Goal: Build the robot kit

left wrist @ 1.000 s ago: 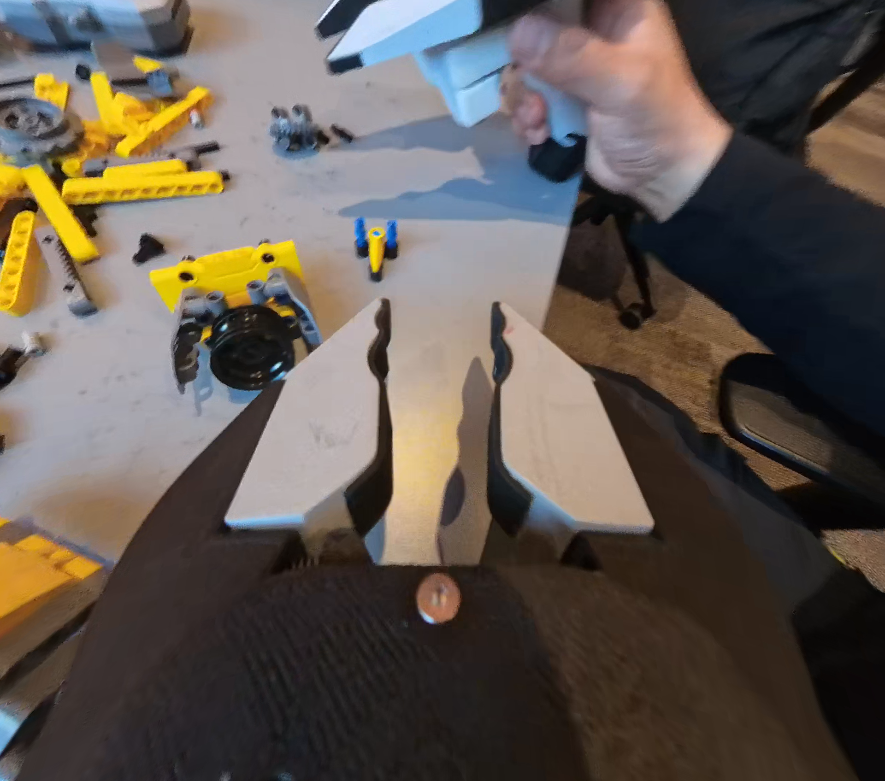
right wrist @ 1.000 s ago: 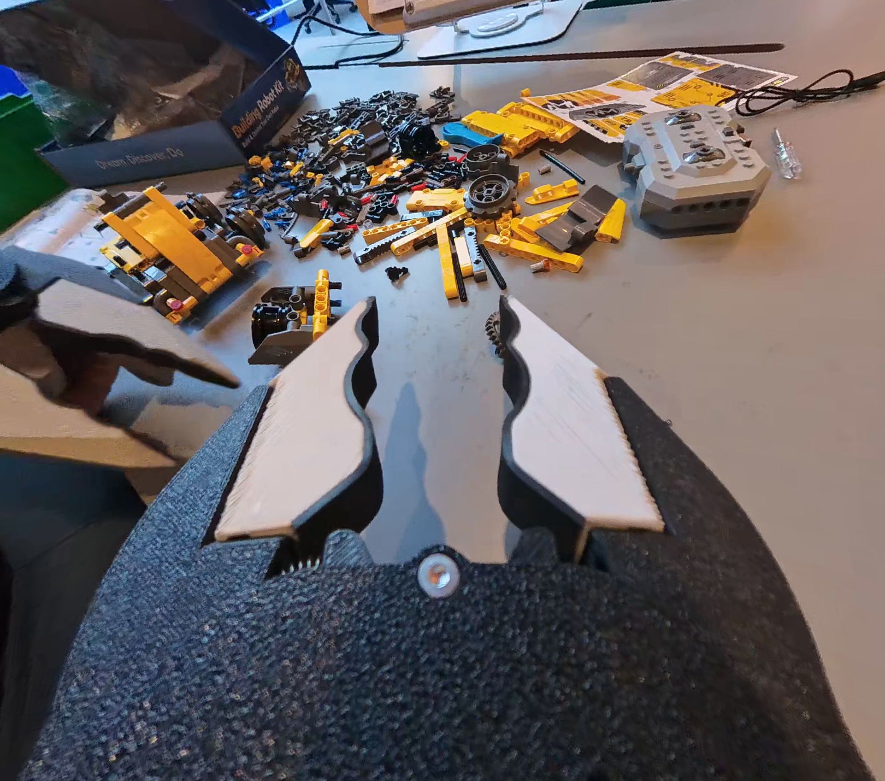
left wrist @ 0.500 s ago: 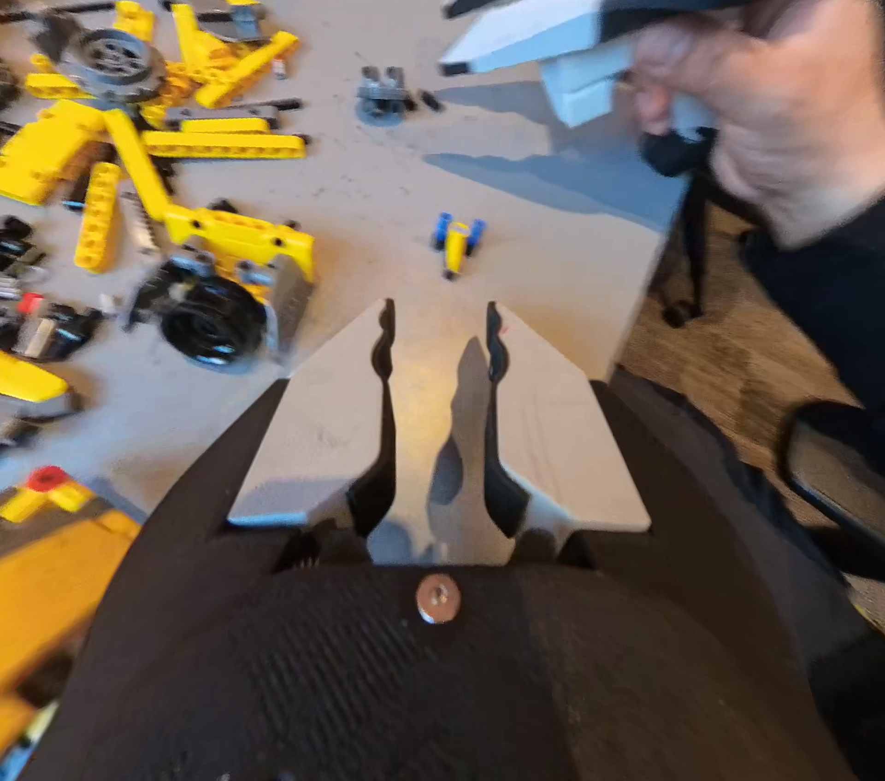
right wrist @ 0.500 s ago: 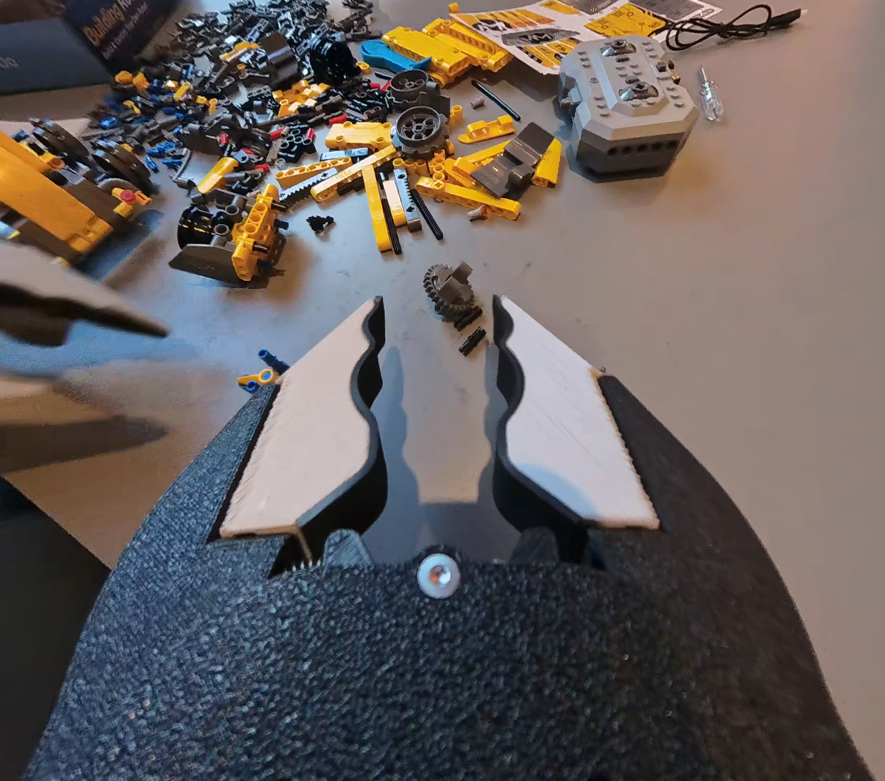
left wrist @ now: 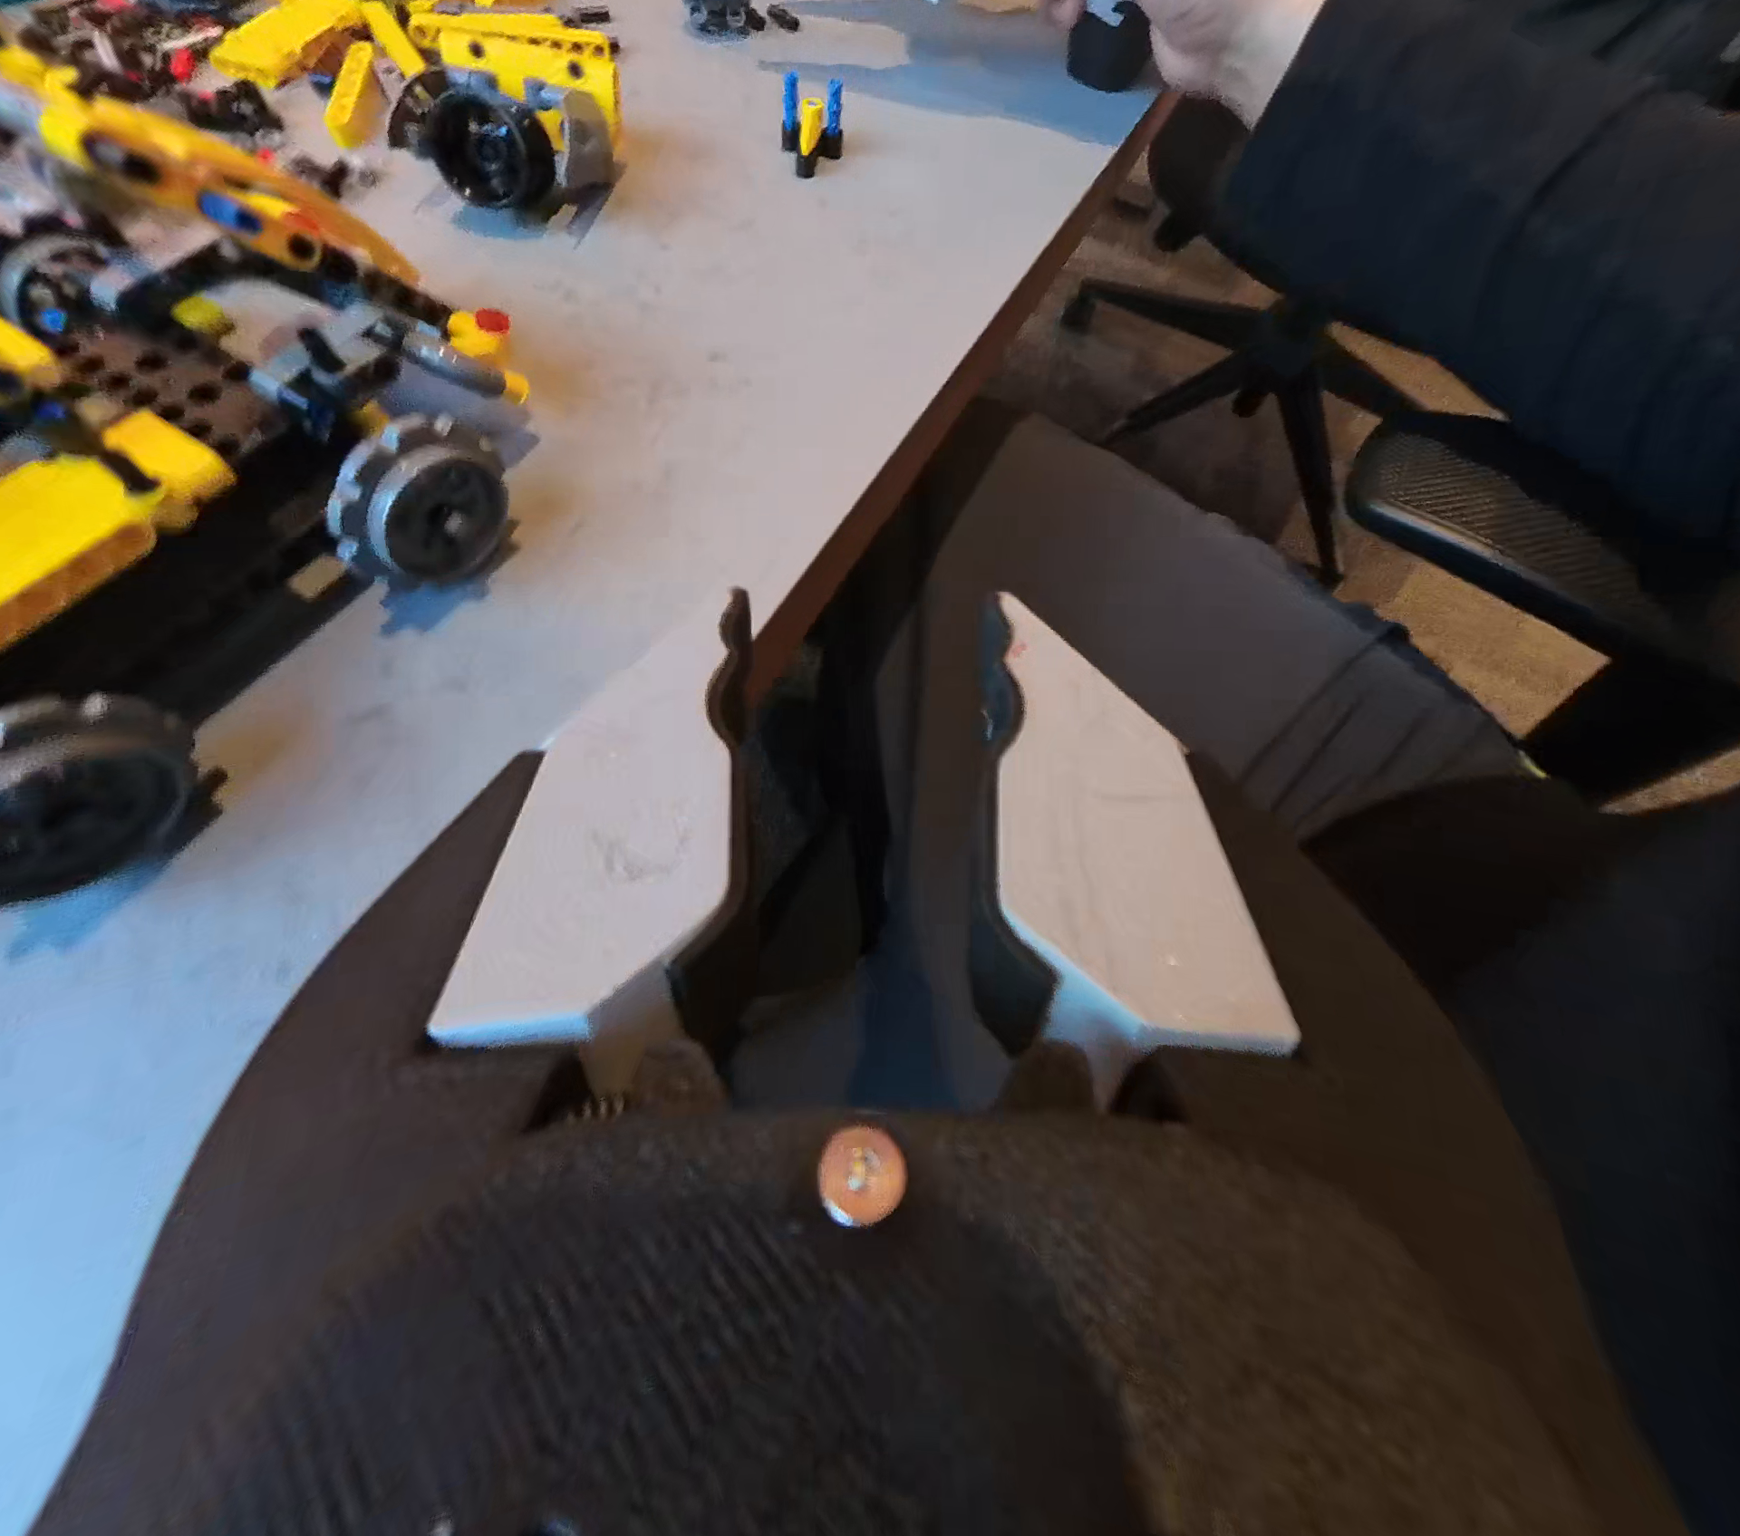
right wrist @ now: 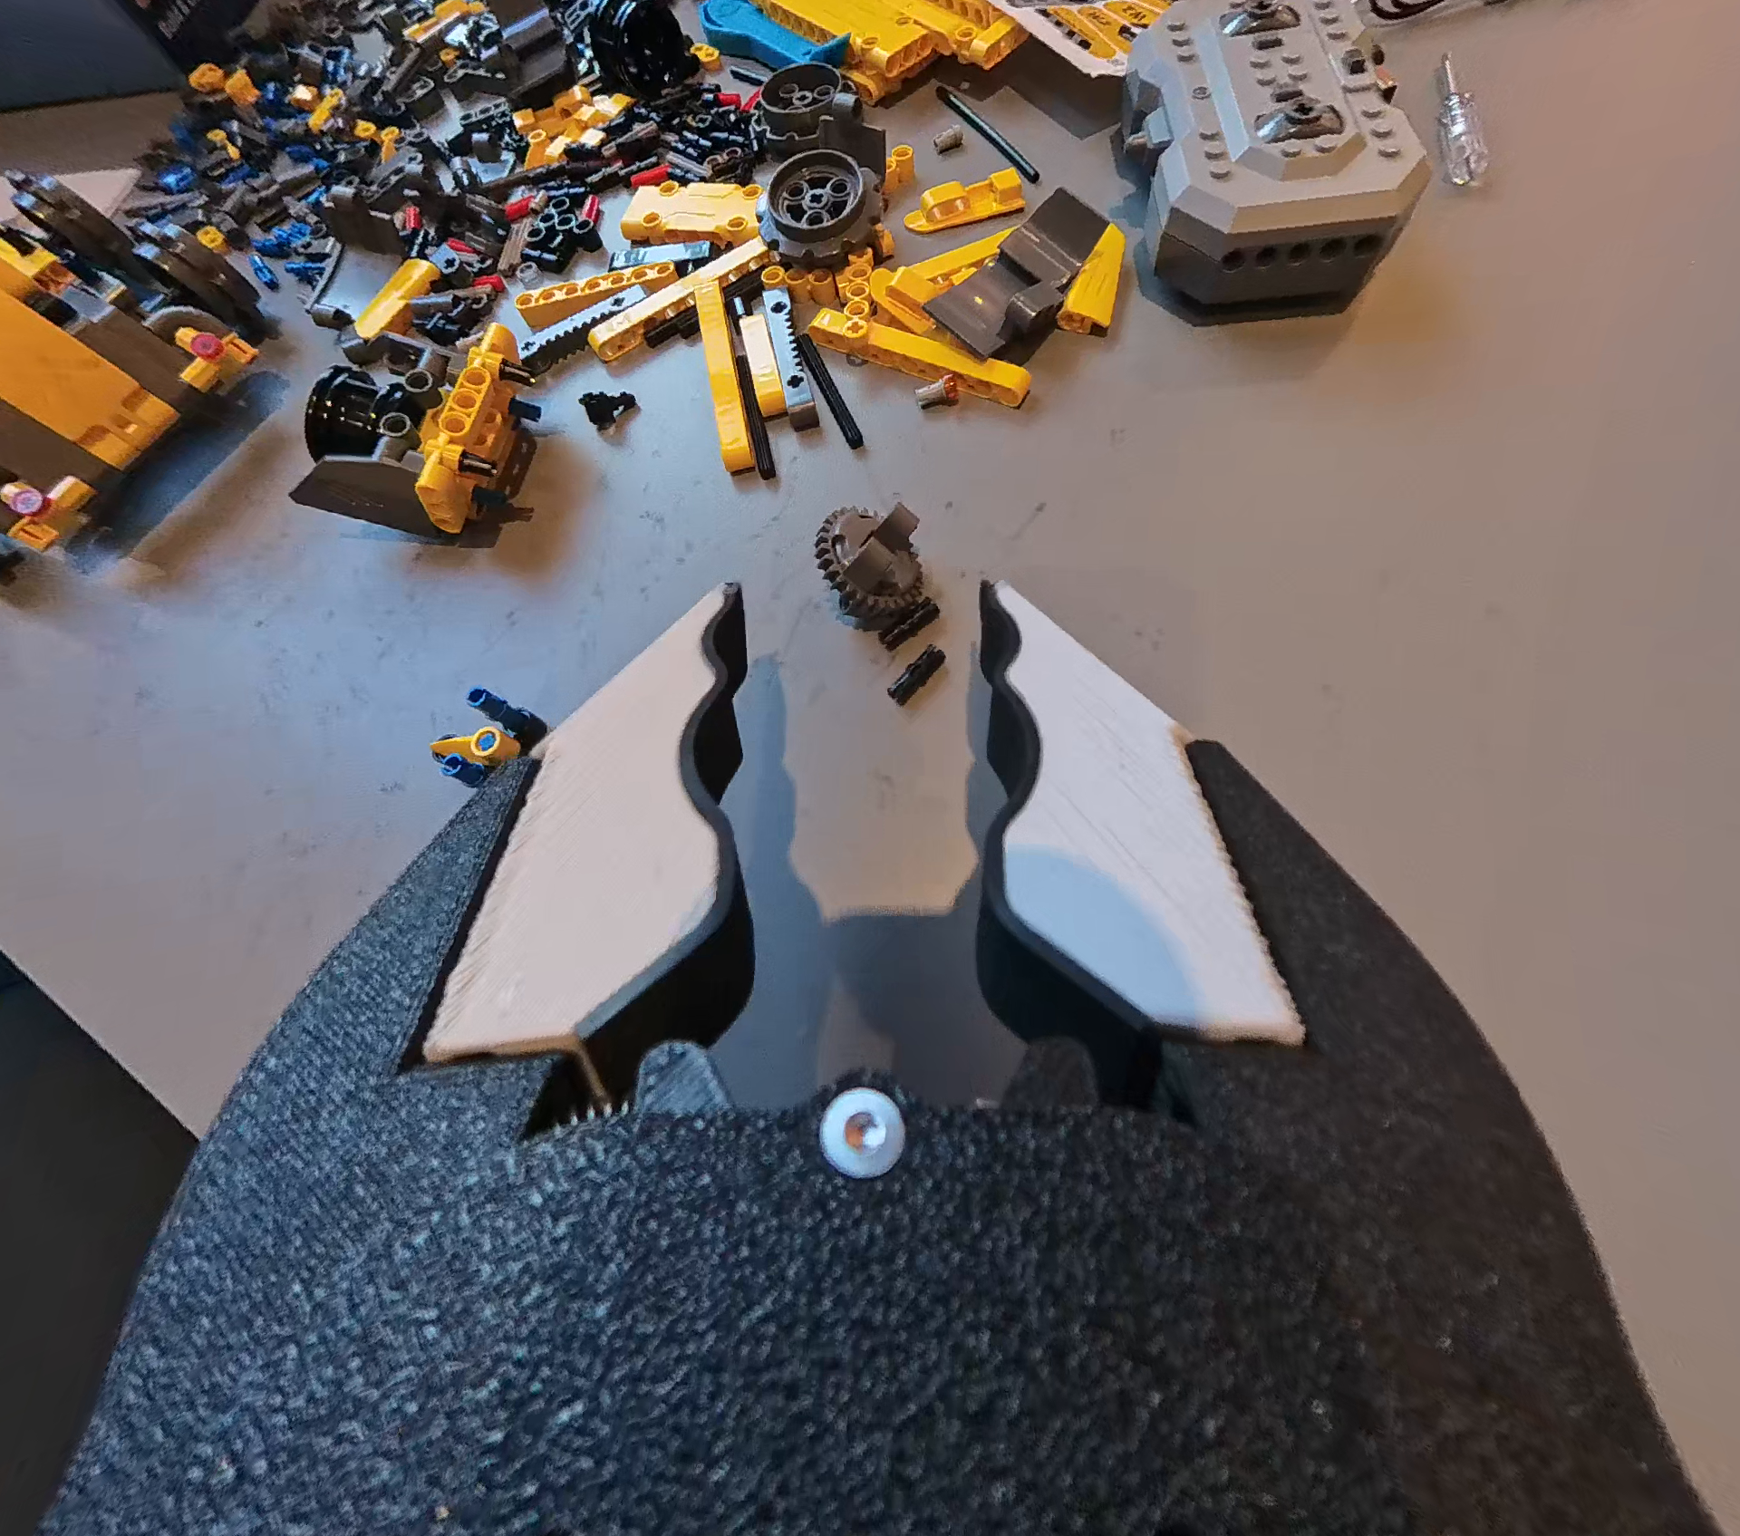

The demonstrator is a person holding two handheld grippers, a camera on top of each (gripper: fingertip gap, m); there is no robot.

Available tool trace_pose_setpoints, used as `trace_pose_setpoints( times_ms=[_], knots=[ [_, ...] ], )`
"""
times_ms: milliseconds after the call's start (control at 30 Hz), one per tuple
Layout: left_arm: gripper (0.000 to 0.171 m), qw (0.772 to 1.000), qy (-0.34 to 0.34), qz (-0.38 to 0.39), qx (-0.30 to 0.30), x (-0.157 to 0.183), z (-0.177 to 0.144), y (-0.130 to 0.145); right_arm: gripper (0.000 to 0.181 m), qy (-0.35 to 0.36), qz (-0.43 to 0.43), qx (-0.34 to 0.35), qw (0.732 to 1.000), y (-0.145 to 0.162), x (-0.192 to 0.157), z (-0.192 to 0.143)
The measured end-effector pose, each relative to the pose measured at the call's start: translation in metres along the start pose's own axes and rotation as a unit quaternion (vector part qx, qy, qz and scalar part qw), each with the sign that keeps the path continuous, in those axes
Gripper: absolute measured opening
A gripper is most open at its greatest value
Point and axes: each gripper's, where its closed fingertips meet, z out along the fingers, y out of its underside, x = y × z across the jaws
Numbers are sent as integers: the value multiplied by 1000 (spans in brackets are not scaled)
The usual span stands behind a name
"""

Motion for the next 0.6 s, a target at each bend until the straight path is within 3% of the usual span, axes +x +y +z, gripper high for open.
trace_pose_setpoints(
  times_ms=[200, 600],
  knots=[
    [54, 999, 34, -10, 34, 3, -3, -1, 49, -14, -26, -12, 1000, 2, -8, 5],
    [47, 998, 28, -4, 60, 2, 37, -35, 50, -67, -48, 18, 996, -4, -25, -3]
  ],
)
